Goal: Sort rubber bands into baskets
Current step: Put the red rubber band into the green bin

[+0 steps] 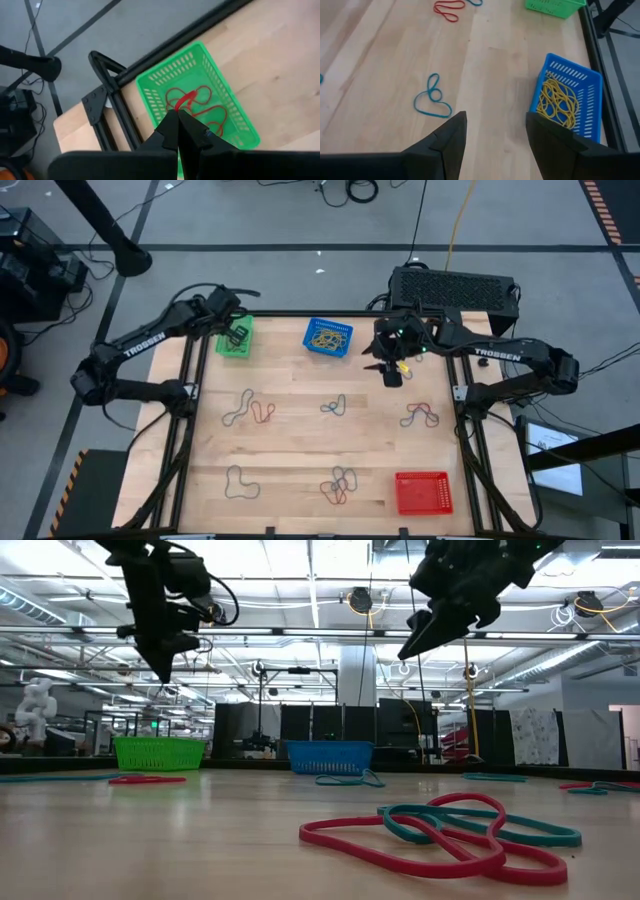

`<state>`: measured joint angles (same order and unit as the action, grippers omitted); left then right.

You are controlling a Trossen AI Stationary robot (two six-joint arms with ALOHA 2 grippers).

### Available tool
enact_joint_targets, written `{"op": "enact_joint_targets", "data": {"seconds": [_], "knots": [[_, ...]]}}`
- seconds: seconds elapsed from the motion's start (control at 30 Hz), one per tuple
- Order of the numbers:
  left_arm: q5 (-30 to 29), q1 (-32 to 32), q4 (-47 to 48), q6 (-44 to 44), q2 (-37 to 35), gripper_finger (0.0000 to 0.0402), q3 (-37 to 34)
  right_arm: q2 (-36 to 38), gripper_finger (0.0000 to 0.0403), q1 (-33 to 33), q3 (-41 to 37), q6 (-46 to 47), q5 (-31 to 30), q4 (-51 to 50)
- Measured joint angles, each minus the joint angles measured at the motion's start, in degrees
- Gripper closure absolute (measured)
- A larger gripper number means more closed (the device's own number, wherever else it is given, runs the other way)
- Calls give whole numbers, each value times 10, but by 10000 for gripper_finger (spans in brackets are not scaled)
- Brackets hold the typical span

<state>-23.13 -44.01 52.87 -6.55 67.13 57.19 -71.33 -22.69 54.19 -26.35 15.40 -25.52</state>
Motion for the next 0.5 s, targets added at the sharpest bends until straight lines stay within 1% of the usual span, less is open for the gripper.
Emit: {"op": "enact_joint_targets", "data": {"seconds": [0.27,0.5], "knots": [[19,-4,-28,0,0,402,-36,2,206,-5,0,34,0,-4],[20,-5,-29,12,0,395,-43,37,206,-5,0,54,-6,-43]]}}
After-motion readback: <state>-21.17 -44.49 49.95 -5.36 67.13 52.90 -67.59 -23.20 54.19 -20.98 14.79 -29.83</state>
